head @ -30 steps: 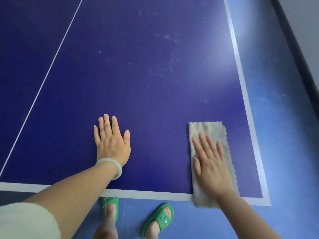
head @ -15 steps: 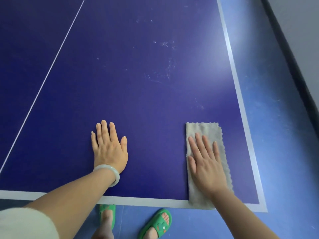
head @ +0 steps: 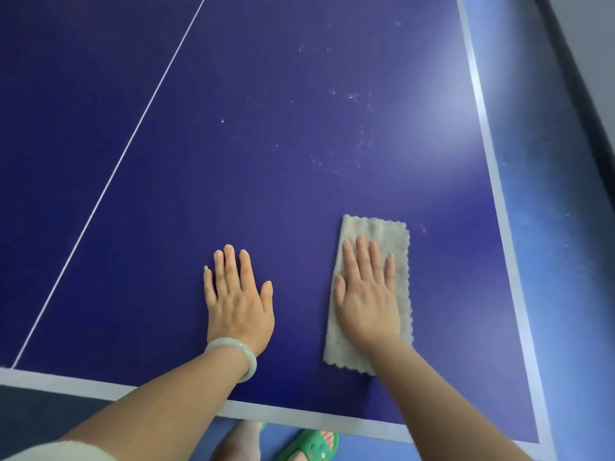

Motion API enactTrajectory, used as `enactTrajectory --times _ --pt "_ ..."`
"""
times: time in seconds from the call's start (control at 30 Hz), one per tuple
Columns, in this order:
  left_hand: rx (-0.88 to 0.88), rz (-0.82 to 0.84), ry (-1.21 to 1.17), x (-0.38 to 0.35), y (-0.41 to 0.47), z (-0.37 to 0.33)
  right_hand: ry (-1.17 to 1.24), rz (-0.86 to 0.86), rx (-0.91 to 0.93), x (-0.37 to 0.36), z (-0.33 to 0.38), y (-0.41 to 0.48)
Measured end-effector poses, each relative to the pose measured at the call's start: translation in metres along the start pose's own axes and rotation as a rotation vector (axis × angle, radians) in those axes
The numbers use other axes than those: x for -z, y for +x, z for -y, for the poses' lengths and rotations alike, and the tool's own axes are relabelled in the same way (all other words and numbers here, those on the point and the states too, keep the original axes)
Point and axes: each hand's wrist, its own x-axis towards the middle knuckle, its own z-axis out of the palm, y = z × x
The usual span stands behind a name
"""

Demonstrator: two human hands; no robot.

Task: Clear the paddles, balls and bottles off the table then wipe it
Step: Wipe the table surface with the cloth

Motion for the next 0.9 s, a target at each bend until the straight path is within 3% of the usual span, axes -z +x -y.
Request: enactTrajectory --times 0.07,0.2,0.27,0.4,0.53,0.67,0.73,0.83,0.9 --pt "-0.004 0.008 0.001 0.000 0.001 0.001 -0.009 -0.028 -0.006 0.003 -0.025 0.014" --pt "-0.024 0.016 -0.017 -0.001 0.000 0.002 0.039 -0.064 -0.540 0.009 -0.069 -0.006" --pt "-0.032 0.021 -0.045 -0.001 -0.001 0.003 0.028 -0.083 -0.617 0.008 -0.045 -0.026" --pt "-0.046 0.016 -0.080 0.001 0.001 0.004 0.009 -0.044 -0.364 -0.005 0.033 -0.017" --pt "-0.076 0.040 -0.178 0.006 0.003 0.010 -0.024 0.010 -0.112 -0.006 0.055 0.023" --pt "-0.217 -0.035 -0.224 0.015 0.037 0.052 -0.025 0.010 -0.111 -0.005 0.048 0.045" --pt "-0.135 -0.086 -0.193 0.020 0.072 0.084 -0.019 0.010 -0.138 -0.005 0.048 0.050" --pt "0.076 -0.035 -0.138 0.023 0.121 0.127 -0.018 0.013 -0.173 -0.003 0.049 0.055" --pt "0.128 -0.023 -0.126 0.021 0.140 0.145 -0.017 0.022 -0.183 -0.002 0.049 0.057"
